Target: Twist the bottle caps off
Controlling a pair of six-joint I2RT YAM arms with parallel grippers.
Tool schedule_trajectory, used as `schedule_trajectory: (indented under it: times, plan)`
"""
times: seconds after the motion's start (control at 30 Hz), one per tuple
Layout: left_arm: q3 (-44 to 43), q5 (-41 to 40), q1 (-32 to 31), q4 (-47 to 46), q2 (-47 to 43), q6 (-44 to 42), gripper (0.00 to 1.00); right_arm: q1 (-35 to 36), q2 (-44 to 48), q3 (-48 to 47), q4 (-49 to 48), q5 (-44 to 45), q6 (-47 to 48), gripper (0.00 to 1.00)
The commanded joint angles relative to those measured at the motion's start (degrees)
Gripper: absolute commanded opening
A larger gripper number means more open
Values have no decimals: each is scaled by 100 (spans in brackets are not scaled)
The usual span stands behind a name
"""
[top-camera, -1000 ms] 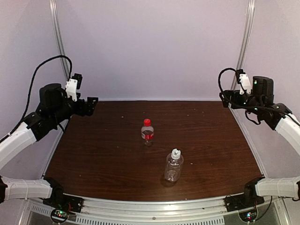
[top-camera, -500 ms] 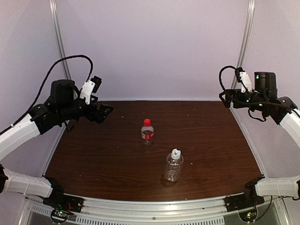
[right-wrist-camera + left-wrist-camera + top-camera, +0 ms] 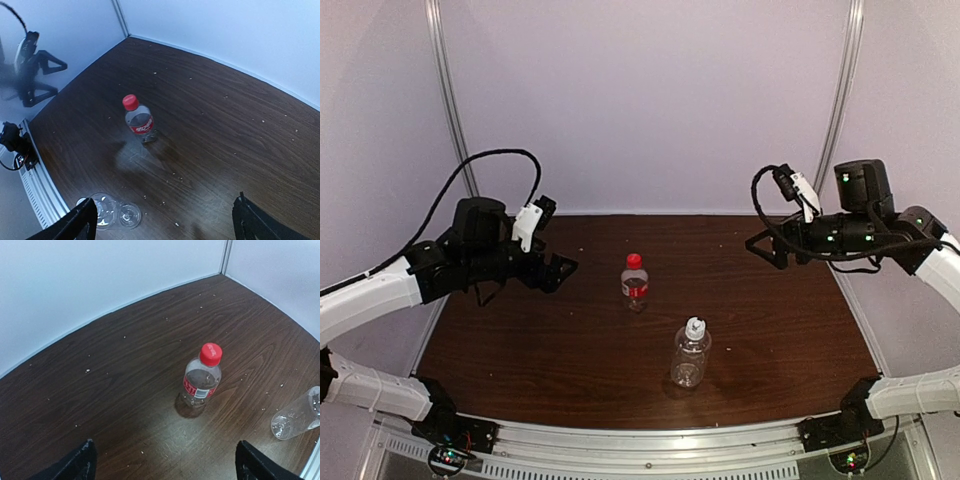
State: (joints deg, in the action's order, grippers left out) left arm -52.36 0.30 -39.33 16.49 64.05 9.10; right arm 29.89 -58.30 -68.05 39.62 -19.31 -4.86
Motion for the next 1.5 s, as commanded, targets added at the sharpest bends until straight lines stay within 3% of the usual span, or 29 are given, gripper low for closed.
schedule_trajectory:
  times: [0.0,0.23,0.5,1.1,1.33,1.47]
  plan:
    - [241,-444,-4,-548,-19,666,98,744,-48,181,104,-330,-86,94]
    - [425,-931,-4,-618,-122,1006,98,1904,-695,254,91,71,46,92]
    - [361,-814,-4,-417,-125,918,98,2447,-1582,64,282,253,317,83]
    - [845,-736,-3,-789,-446,1130,98,2668,-2198,-26,164,147,327,36]
    - [967,270,-4,-1111,-710,497,98,2688,-2152,-408,110,97,268,12]
    - [901,1116,-4,-1168,-835,29,98,2683,-2194,-884,186,50,390,5]
